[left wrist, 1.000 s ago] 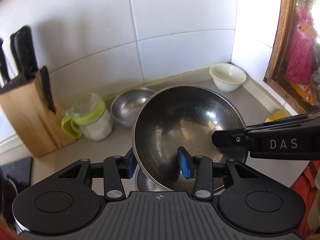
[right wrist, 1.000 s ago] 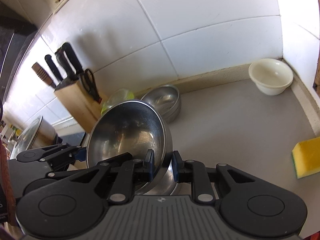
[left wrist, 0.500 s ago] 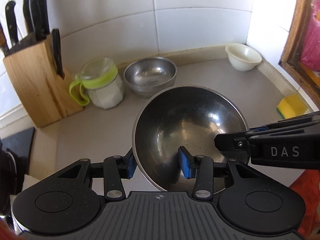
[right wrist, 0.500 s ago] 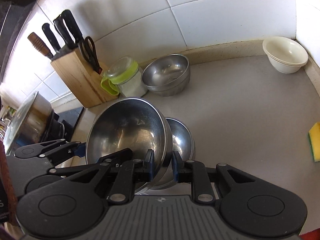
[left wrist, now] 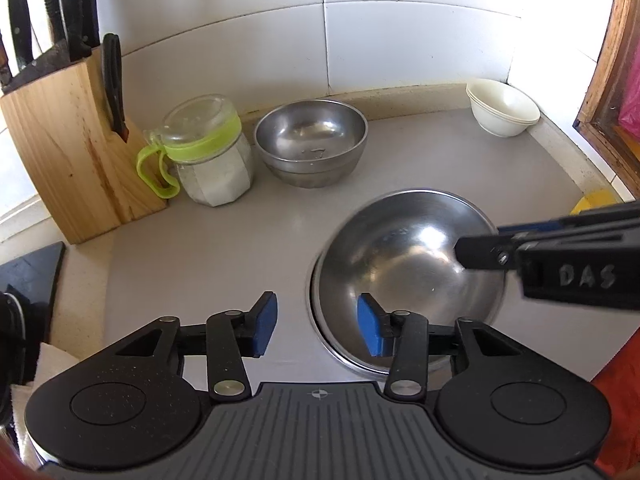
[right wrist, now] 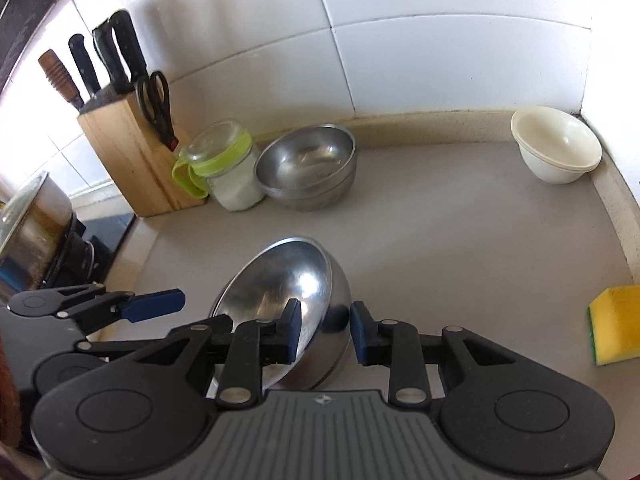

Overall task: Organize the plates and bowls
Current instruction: 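Move the left gripper to the steel bowl beside the green-lidded jar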

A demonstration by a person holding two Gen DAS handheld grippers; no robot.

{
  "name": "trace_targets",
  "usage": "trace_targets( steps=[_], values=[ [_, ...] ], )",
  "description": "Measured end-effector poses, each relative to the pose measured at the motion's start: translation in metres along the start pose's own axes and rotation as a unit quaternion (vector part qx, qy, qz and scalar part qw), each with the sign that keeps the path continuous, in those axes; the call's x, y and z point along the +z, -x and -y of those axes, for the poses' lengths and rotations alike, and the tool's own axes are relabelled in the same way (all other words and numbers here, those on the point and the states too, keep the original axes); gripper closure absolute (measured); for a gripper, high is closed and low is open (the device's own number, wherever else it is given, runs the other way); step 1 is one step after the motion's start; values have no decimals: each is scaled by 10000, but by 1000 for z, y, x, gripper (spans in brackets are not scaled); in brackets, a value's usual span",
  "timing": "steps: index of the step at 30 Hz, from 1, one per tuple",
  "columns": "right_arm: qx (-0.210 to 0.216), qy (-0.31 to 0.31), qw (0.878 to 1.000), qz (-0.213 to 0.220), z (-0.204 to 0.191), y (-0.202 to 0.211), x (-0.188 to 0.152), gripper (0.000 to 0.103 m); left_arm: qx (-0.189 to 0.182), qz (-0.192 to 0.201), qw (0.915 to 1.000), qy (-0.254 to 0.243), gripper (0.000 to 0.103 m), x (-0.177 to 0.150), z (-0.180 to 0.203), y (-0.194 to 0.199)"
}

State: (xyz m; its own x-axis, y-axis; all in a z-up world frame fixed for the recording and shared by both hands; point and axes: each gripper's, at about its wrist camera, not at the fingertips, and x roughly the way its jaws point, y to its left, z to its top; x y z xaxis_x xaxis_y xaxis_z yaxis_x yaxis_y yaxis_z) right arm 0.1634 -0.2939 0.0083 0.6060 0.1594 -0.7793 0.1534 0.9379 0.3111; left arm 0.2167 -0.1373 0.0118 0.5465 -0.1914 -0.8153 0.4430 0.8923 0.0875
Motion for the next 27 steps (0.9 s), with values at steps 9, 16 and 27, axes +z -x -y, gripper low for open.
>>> trace_targets(
  steps=[9, 16, 27],
  values=[
    [54, 81, 9998, 149, 7, 5, 16, 71, -45, 107, 9999, -21, 44, 14, 1, -3],
    [-17, 80, 9998, 180, 18, -7, 50, 71, -214, 108, 9988, 417, 32, 45, -14, -16],
    [142, -57, 9999, 31, 48, -65, 111, 71, -290, -87, 9893, 1424, 33, 102, -29, -66]
  ],
)
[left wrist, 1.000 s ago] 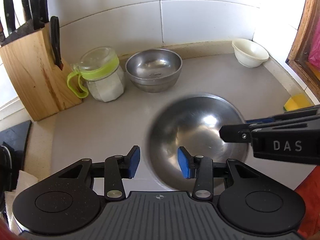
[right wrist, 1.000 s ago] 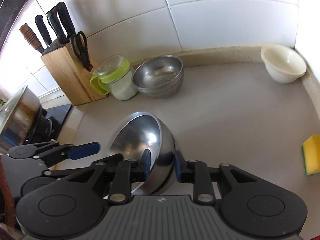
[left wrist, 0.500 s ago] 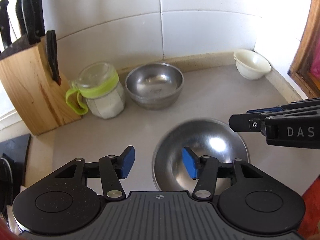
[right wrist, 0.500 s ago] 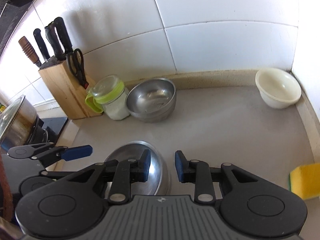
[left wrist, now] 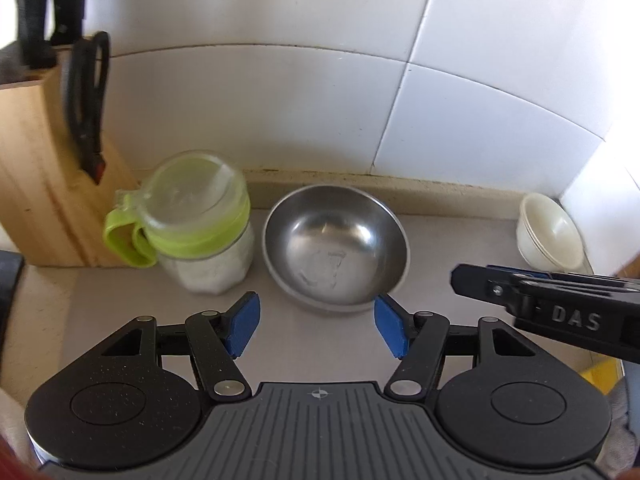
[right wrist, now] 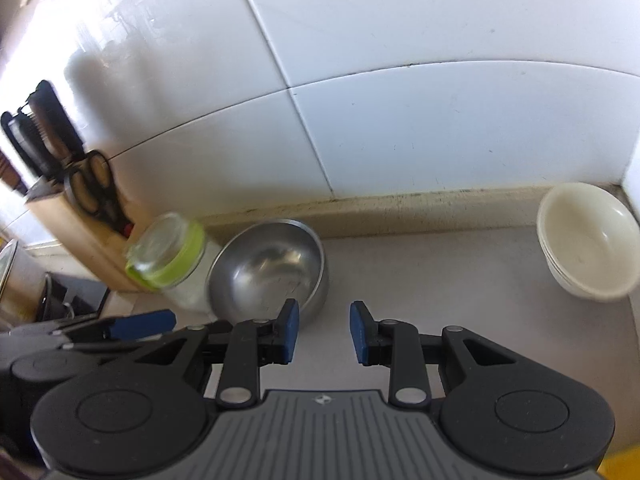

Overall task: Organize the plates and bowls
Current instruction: 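Move the left gripper to the steel bowl beside the green-lidded jar, then close the left gripper on the rim of that steel bowl, then lift the steel bowl with the left gripper and lower it onto the stacked bowls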

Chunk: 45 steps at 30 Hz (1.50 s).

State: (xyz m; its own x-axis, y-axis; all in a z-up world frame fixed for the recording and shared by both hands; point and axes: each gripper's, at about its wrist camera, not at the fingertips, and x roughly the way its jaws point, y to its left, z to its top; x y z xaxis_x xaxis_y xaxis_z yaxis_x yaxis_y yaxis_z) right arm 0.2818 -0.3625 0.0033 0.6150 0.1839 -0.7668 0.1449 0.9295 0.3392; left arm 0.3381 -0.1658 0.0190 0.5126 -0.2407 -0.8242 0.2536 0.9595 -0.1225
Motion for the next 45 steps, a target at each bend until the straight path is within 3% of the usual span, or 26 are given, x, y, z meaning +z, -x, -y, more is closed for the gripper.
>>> trace_targets(
  steps=[6, 19, 23, 25, 30, 37, 45],
  values=[
    [184, -5, 9997, -157, 8, -33, 16, 71, -13, -247, 9995, 185, 34, 4, 5, -30],
    [382, 76, 9990, -239, 9, -54, 21, 71, 240, -124, 9993, 275, 40, 12, 4, -38],
    [310, 200, 9990, -239, 7, -56, 20, 71, 337, -112, 9990, 281, 48, 11, 3, -41],
    [311, 228, 9987, -319, 6, -60, 19, 76, 443, -114, 9988, 171, 53, 10, 4, -41],
    [350, 288, 9980, -430, 2, -69, 14, 79, 537, -137, 9984, 59, 58, 9, 5, -45],
    [341, 260, 9980, -467, 5, -72, 11, 79, 495, -167, 9986, 19, 65, 8, 2, -50],
    [247, 115, 9988, -418, 12, -63, 7, 80, 353, -200, 9991, -81, 65, 7, 14, -50]
  ],
)
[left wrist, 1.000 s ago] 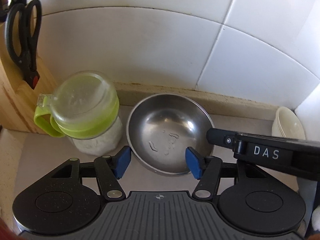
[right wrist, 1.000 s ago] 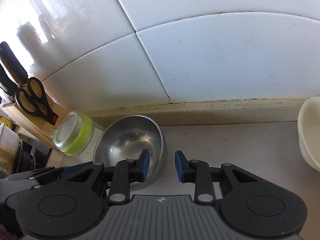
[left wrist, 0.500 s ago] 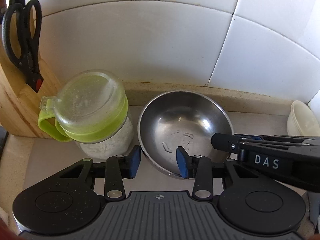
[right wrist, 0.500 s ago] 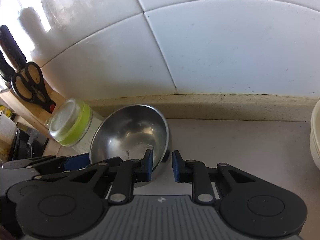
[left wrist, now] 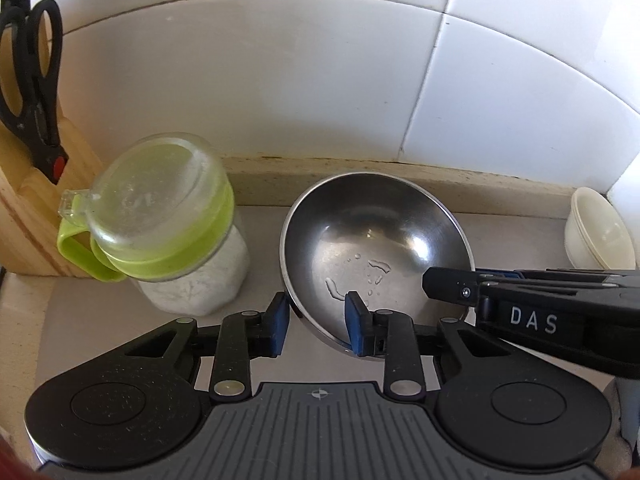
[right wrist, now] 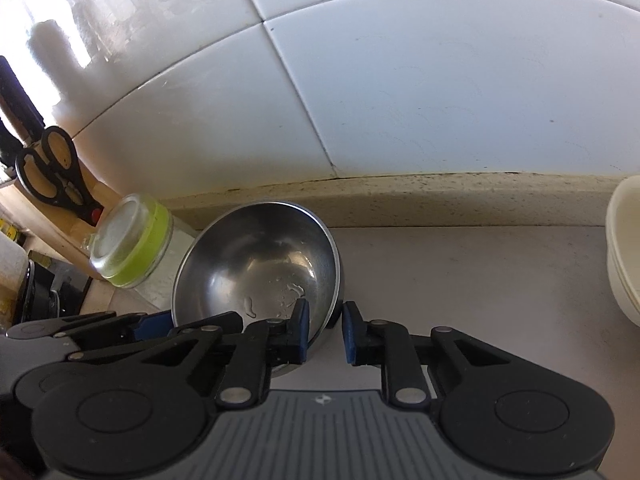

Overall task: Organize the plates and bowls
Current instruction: 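Lift the steel bowl with the left gripper and lower it onto the stacked bowls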

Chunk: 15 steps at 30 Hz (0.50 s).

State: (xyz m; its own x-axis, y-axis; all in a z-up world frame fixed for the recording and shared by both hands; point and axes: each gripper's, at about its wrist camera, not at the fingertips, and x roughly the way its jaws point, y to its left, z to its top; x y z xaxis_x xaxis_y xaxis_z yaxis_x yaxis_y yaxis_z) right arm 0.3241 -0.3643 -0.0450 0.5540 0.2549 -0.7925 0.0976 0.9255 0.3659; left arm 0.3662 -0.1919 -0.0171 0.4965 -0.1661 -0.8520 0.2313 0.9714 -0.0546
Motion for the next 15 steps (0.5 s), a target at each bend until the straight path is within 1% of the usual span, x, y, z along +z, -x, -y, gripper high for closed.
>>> trace_targets(
  steps=[9, 15],
  values=[
    [-55, -17, 9999, 82, -2, 12, -6, 80, -54, 70, 9999, -113, 65, 3, -1, -5],
    [-82, 1, 9998, 166, -8, 20, -6, 80, -76, 114, 9998, -174, 65, -2, 3, 8]
  ],
)
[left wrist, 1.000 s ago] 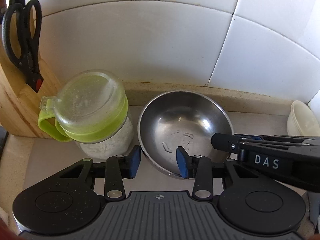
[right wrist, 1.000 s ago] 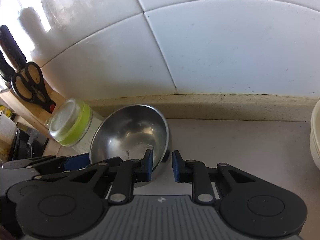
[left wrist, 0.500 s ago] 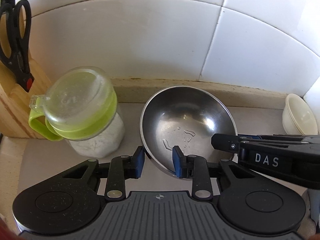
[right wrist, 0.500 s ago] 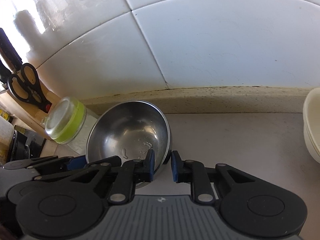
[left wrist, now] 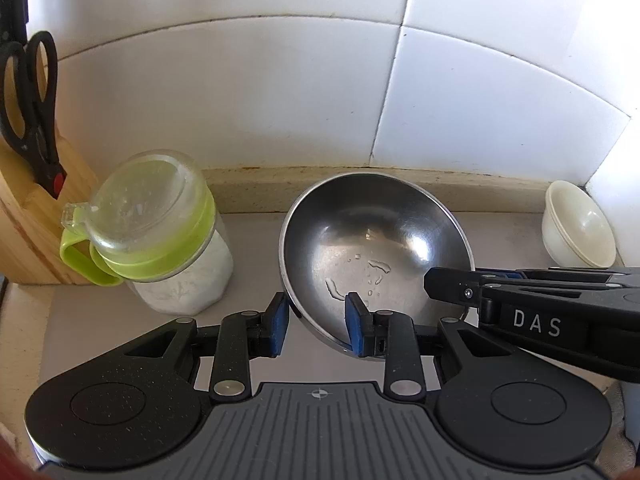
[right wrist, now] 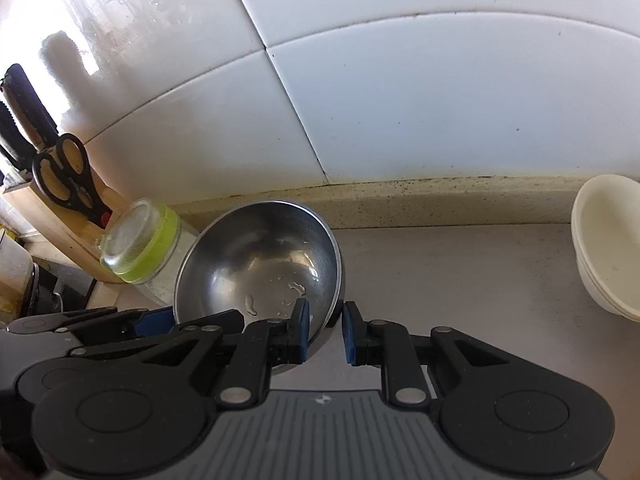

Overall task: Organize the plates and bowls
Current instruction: 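Lift the steel bowl with the left gripper and lower it onto the stacked bowls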

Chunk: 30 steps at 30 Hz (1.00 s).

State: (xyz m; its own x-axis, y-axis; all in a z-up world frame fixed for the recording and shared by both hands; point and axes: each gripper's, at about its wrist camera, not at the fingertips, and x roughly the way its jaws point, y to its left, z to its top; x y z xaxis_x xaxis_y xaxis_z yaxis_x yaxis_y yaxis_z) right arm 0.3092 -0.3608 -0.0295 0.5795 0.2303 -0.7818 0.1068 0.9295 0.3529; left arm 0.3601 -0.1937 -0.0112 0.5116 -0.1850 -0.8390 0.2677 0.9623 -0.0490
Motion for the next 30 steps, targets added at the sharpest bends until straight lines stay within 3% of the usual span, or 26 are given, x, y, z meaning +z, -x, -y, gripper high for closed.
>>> trace_targets(
  steps=[15, 30],
  values=[
    [-85, 92, 9994, 334, -22, 48, -16, 80, -112, 324, 9993, -176, 62, -23, -3, 49],
    [-183, 135, 9989, 422, -58, 109, -71, 80, -261, 549, 9975, -367, 60, -74, -9, 118]
  ],
)
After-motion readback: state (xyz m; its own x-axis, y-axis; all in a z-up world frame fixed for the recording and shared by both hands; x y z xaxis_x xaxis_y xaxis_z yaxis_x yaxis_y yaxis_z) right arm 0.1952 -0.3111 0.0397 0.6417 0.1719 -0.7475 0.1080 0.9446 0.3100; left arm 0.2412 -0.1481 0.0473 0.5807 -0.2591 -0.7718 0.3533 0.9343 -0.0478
